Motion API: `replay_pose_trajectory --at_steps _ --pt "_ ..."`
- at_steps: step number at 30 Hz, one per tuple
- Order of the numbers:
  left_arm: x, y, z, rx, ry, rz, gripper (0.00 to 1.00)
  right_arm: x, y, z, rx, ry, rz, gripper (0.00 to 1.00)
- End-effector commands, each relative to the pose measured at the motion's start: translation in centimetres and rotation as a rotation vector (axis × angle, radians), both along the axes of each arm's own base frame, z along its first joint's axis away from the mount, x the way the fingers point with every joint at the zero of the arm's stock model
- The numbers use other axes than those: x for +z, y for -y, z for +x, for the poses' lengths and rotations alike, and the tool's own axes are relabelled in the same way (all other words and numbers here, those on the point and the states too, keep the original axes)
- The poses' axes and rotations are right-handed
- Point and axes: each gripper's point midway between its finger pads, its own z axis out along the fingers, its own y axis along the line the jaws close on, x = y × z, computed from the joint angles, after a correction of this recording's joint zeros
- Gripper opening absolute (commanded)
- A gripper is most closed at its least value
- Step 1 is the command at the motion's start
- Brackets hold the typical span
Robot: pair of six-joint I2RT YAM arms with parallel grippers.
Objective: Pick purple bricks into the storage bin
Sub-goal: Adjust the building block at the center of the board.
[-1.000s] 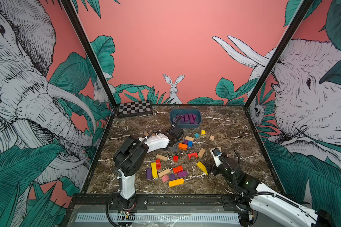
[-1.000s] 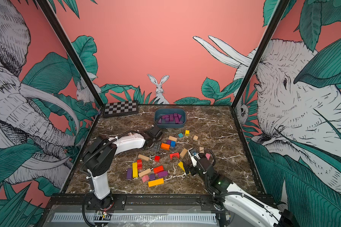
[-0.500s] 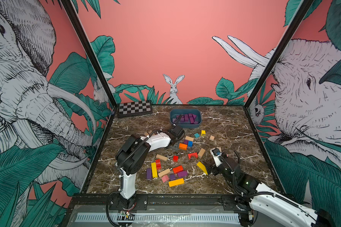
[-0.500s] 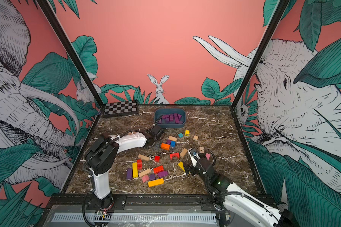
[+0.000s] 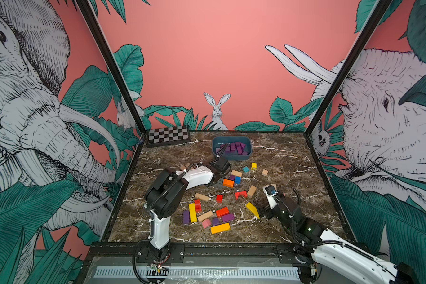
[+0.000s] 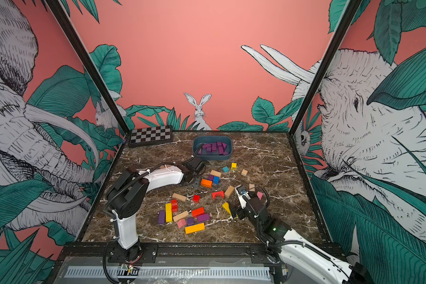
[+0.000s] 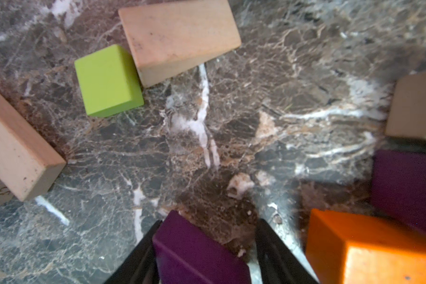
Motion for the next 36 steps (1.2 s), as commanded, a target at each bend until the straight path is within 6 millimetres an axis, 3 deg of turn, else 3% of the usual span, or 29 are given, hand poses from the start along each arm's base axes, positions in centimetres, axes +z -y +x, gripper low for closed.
replay_pose_trajectory --at_steps 1,21,31,36 --pt "-1.6 -1.5 -1.4 0.021 -0.06 0.043 0.57 0.8 -0.3 0.1 0.006 0.024 0.024 0.99" --pt "-2.3 -2.0 -2.2 0.034 -0.086 0.053 0.37 0.9 -0.2 0.0 0.007 0.029 0.033 0.99" --pt "-0.5 -2.0 -1.4 0.023 -0.049 0.065 0.25 0.9 -0.2 0.0 0.007 0.031 0.036 0.99" --pt "0.5 -2.0 -0.9 0.017 -0.026 0.076 0.25 1.0 -0.2 0.0 0.006 0.034 0.037 0.99"
